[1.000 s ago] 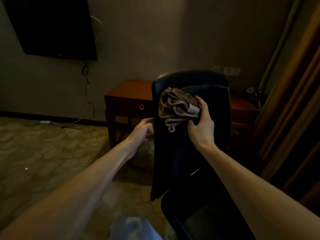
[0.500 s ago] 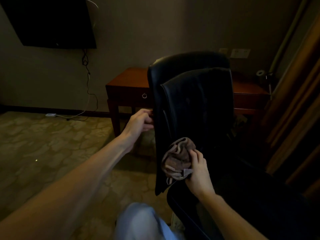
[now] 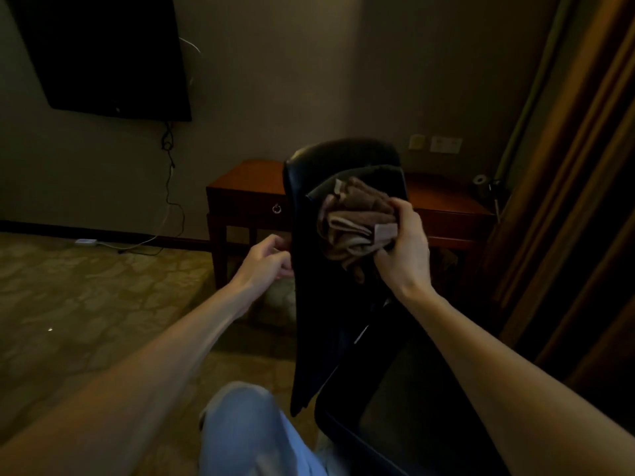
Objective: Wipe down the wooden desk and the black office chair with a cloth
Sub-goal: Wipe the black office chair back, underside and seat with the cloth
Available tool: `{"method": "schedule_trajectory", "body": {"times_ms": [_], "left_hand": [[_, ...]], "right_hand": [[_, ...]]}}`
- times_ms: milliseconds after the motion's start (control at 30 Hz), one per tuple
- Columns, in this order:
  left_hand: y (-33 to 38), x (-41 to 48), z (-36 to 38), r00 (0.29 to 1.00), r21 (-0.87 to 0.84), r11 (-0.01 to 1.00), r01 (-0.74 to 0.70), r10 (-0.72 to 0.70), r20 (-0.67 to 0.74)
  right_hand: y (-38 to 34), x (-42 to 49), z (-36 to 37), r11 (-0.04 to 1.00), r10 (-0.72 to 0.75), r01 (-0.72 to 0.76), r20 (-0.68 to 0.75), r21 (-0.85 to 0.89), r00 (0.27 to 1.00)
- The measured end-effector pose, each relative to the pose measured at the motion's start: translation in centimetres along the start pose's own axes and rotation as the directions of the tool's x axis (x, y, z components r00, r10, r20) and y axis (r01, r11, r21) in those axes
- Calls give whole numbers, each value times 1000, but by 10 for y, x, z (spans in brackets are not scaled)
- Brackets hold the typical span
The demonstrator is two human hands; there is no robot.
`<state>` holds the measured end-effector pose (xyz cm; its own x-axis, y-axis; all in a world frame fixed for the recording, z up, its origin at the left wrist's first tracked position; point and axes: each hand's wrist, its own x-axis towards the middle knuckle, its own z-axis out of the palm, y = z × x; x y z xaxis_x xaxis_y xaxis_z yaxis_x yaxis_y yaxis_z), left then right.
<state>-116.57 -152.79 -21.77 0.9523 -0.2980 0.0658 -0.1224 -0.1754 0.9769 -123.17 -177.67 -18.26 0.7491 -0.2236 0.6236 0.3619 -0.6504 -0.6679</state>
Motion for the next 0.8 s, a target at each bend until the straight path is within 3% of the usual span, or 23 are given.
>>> {"method": "schedule_trajectory", "body": {"times_ms": [67, 133, 267, 433, 567, 633, 700, 800], "left_hand": [[3, -20, 3, 1000, -14, 1000, -3, 3, -4], [7, -40, 6, 1000, -32, 999, -10, 10, -4], [14, -77, 9, 998, -48, 999, -25, 28, 56], [29, -109, 18, 983, -16, 995, -103, 104, 149], [36, -128, 29, 960, 75, 978, -195, 174, 218], [42, -136, 37, 944, 163, 954, -252, 205, 260], [51, -145, 50, 919, 231, 922, -311, 230, 321], [63, -155, 66, 909, 419, 826, -377, 245, 336]], "right_hand": [[-21, 0, 17, 998, -50, 53, 102, -27, 994], [-23, -18, 36, 979, -69, 113, 245, -169, 967], [12, -70, 30, 922, -128, 206, 243, -328, 962], [41, -71, -46, 795, 8, 232, 392, -560, 920], [15, -91, -86, 785, -129, 223, 200, -578, 971], [-7, -105, -92, 798, -253, 261, 92, -544, 963], [-29, -121, -98, 759, -397, 338, 16, -557, 918], [-43, -151, -104, 617, -569, 466, 50, -634, 821]]}}
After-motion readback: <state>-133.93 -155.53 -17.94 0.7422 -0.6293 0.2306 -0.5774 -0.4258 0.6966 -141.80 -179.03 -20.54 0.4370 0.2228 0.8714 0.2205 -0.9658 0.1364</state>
